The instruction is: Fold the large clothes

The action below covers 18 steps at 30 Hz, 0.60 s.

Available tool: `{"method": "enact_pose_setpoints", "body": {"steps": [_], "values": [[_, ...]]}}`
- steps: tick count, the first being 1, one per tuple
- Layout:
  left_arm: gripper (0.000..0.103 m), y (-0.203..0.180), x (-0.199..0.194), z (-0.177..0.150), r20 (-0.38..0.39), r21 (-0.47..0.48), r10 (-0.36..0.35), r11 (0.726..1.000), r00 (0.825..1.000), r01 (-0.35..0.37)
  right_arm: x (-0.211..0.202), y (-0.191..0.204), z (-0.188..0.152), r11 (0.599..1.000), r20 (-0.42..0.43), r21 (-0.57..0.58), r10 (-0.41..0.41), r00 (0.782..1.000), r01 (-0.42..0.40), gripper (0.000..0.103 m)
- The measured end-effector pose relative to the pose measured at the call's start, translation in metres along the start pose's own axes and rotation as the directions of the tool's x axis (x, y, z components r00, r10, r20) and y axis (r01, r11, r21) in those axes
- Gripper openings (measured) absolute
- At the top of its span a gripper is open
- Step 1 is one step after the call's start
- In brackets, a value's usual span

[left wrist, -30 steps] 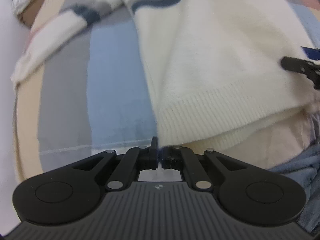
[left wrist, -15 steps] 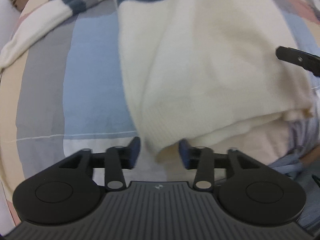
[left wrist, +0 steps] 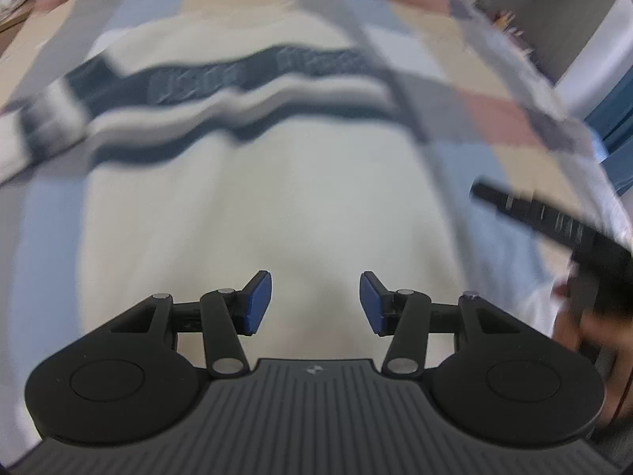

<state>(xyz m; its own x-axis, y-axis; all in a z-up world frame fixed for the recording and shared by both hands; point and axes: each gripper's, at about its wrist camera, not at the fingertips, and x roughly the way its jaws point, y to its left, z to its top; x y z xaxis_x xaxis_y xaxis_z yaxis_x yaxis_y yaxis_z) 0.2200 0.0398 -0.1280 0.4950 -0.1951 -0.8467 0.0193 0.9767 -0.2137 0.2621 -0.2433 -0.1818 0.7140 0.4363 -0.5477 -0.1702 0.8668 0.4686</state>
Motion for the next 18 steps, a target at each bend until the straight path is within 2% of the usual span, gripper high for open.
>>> {"method": "enact_pose_setpoints", "body": {"steps": [8,11,16,18], "values": [[0.056,-0.059,0.089,0.09,0.132,0.03,-0.068,0.997,0.989,0.065,0.011,-0.035,0.011,0.992,0.035,0.102,-0.079,0.996,0.075,0.069],[0.056,-0.078,0.127,0.12,0.169,0.099,-0.057,0.994,0.984,0.04,0.023,-0.046,0.012,0.984,0.04,0.139,-0.122,0.992,0.115,0.069],[0.056,-0.091,0.182,0.152,0.179,0.122,0.012,0.992,0.984,-0.034,0.049,-0.063,0.018,0.967,0.018,0.208,-0.158,0.987,0.151,0.068],[0.065,-0.088,0.199,0.16,0.187,0.128,0.041,0.99,0.982,-0.066,0.056,-0.067,0.022,0.96,0.029,0.214,-0.19,0.981,0.179,0.068]]}}
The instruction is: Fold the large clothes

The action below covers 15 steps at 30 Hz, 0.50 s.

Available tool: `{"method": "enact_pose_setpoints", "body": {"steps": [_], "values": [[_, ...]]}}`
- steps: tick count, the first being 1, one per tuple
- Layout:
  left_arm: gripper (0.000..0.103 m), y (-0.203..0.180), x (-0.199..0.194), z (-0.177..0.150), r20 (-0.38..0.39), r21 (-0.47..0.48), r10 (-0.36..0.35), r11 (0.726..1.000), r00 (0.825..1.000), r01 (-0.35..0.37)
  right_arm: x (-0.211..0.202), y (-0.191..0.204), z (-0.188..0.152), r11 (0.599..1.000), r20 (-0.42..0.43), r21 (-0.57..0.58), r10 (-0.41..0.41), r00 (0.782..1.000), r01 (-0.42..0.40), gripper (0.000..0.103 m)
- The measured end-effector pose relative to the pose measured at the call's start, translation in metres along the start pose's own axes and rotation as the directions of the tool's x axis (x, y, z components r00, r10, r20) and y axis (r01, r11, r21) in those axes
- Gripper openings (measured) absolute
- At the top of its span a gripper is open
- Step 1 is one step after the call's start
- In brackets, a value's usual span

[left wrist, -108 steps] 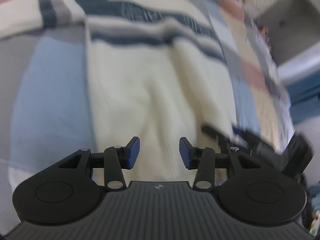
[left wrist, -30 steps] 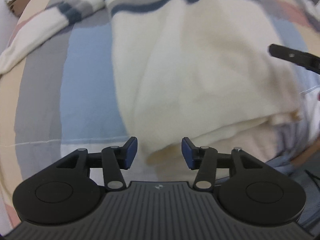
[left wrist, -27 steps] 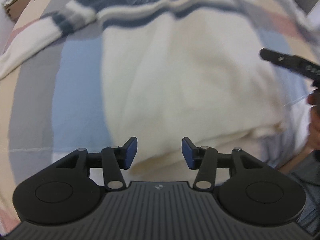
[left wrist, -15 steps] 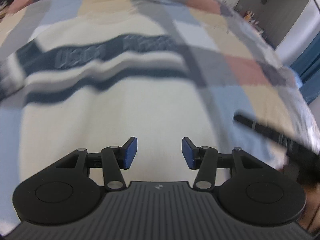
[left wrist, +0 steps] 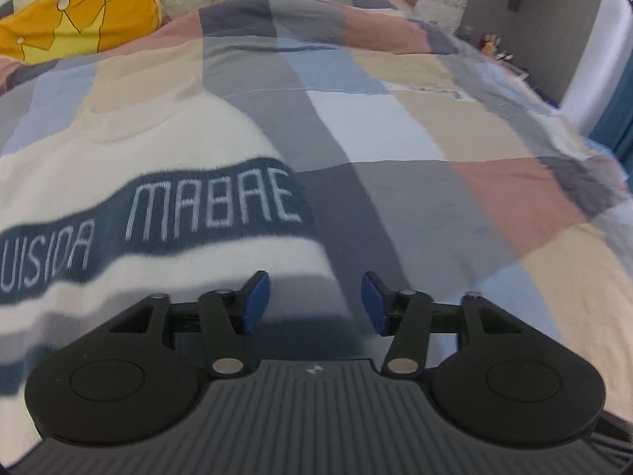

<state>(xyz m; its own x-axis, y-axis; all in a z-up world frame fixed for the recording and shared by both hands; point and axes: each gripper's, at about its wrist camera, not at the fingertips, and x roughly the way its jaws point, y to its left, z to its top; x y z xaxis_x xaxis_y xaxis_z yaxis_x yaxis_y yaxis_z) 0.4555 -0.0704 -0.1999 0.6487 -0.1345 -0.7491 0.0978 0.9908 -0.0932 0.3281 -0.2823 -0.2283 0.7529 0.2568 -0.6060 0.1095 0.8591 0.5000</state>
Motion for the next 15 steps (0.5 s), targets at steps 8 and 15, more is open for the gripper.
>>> {"method": "enact_pose_setpoints", "body": {"steps": [8,15], "values": [[0.076,-0.001,0.043,0.015,-0.013,0.039,0.014,0.999,1.0,-0.014,0.016,-0.009,0.004,0.998,0.026,0.03,-0.06,0.998,0.059,0.068],[0.046,-0.019,0.061,0.01,-0.049,0.198,0.178,0.966,0.983,-0.165,0.015,-0.009,0.003,0.997,0.032,0.025,-0.077,0.997,0.076,0.068]]}}
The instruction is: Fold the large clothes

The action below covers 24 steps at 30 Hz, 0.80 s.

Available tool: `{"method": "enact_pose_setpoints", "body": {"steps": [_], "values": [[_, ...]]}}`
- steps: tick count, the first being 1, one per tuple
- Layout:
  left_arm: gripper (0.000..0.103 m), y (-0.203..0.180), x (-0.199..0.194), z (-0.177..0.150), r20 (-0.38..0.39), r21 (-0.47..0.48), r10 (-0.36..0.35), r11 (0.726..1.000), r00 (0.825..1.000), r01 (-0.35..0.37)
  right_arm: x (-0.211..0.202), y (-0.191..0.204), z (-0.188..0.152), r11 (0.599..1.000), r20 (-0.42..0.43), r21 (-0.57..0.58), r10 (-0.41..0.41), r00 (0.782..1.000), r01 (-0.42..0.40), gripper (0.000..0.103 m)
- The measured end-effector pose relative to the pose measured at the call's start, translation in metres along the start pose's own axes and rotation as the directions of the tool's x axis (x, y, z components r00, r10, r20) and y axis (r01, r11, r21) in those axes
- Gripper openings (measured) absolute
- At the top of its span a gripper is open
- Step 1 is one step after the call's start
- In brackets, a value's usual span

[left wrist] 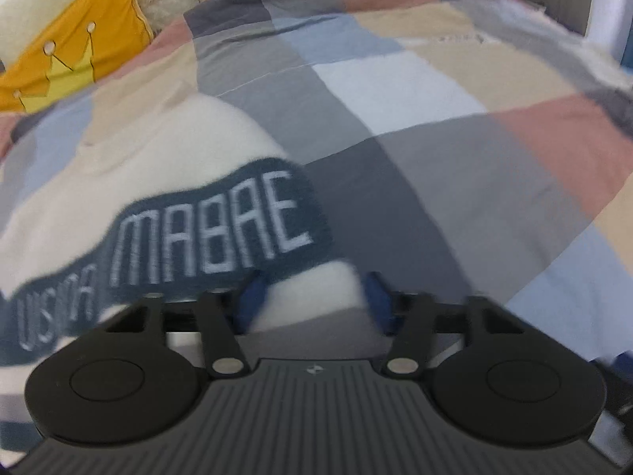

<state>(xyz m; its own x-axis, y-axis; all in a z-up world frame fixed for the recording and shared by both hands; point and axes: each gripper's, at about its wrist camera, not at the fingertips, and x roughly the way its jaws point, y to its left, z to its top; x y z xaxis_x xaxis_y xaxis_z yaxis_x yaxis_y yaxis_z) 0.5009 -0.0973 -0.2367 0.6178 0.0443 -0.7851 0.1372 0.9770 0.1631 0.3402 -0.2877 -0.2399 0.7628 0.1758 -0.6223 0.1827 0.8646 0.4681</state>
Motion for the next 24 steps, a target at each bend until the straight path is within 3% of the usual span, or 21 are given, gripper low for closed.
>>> {"method": "enact_pose_setpoints", "body": {"steps": [2,4,9,15,20,22,24], "values": [[0.018,0.014,-0.004,-0.001,-0.001,-0.009,-0.021,1.0,1.0,0.021,-0.001,0.0,0.0,1.0,0.006,-0.006,0.005,1.0,-0.005,0.068],[0.014,0.037,-0.018,-0.003,0.016,-0.057,-0.067,0.996,0.998,0.068,-0.005,0.002,-0.001,0.998,0.021,-0.004,0.056,0.998,-0.056,0.068],[0.012,0.111,-0.055,-0.017,0.086,-0.232,-0.075,0.968,0.993,0.094,-0.011,0.013,-0.003,0.989,0.041,-0.018,0.146,0.988,-0.146,0.068],[0.012,0.192,-0.078,-0.051,0.122,-0.439,-0.077,0.89,0.989,0.124,-0.01,0.033,-0.012,0.971,-0.006,-0.084,0.225,0.974,-0.225,0.068],[0.011,0.238,-0.084,-0.091,0.158,-0.545,-0.073,0.825,0.985,0.148,-0.008,0.048,-0.024,0.946,-0.065,-0.118,0.296,0.953,-0.302,0.068],[0.011,0.255,-0.082,-0.108,0.168,-0.592,-0.078,0.789,0.983,0.164,-0.004,0.054,-0.03,0.934,-0.115,-0.099,0.331,0.937,-0.342,0.068],[0.011,0.269,-0.077,-0.124,0.172,-0.616,-0.072,0.771,0.982,0.164,0.0,0.062,-0.038,0.922,-0.164,-0.085,0.361,0.918,-0.378,0.068]]}}
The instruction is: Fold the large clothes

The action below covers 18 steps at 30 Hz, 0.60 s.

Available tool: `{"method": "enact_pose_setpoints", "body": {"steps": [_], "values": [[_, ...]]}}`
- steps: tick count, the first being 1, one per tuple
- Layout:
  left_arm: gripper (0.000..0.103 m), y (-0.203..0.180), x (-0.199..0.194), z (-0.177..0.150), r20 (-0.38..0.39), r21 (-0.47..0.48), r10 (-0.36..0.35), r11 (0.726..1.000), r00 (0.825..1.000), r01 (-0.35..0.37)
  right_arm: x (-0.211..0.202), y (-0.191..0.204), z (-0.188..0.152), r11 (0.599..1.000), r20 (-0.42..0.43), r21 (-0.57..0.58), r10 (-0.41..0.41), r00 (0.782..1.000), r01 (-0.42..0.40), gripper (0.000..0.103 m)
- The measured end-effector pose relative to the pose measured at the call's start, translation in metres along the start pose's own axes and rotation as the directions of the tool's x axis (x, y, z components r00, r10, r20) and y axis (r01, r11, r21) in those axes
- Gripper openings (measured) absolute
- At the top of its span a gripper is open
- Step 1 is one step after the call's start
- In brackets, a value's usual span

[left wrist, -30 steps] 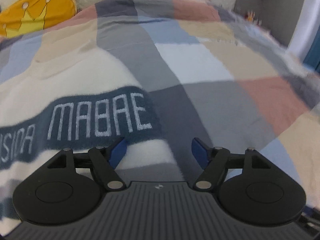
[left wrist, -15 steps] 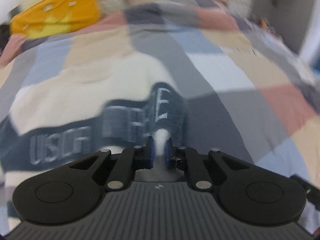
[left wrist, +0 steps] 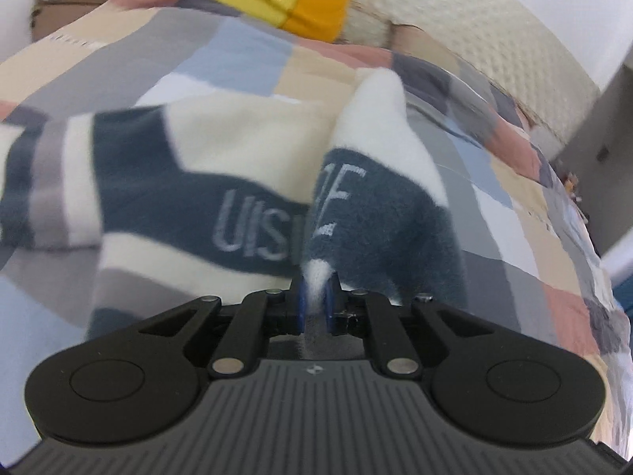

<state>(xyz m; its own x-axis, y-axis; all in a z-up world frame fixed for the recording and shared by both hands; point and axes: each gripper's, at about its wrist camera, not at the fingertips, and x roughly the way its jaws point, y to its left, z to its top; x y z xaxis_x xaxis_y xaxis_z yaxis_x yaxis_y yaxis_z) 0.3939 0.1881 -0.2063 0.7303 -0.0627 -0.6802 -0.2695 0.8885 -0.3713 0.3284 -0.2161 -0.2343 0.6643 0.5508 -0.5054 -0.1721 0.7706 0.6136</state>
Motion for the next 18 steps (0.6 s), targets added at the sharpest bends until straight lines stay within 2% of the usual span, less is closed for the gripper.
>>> {"method": "enact_pose_setpoints", "body": {"steps": [4,7,10,13,18], "values": [[0.011,0.039,0.003,-0.005,-0.003,-0.082,-0.018,0.996,1.0,0.018,0.019,0.02,-0.015,0.998,-0.101,-0.034,0.057,0.993,-0.06,0.068],[0.011,0.053,0.004,-0.008,0.012,-0.09,-0.029,0.995,1.0,0.03,0.029,0.032,-0.022,0.994,-0.152,-0.05,0.088,0.985,-0.097,0.068],[0.011,0.064,0.007,-0.009,0.014,-0.106,-0.055,0.993,0.998,0.057,0.038,0.037,-0.028,0.987,-0.205,-0.014,0.156,0.966,-0.163,0.068],[0.011,0.066,0.009,-0.009,0.024,-0.109,-0.065,0.992,0.998,0.068,0.043,0.039,-0.031,0.985,-0.233,-0.003,0.165,0.958,-0.171,0.068],[0.011,0.069,0.009,-0.01,0.032,-0.124,-0.091,0.988,0.995,0.095,0.036,0.028,-0.031,0.971,-0.217,0.123,0.23,0.949,-0.207,0.068]]}}
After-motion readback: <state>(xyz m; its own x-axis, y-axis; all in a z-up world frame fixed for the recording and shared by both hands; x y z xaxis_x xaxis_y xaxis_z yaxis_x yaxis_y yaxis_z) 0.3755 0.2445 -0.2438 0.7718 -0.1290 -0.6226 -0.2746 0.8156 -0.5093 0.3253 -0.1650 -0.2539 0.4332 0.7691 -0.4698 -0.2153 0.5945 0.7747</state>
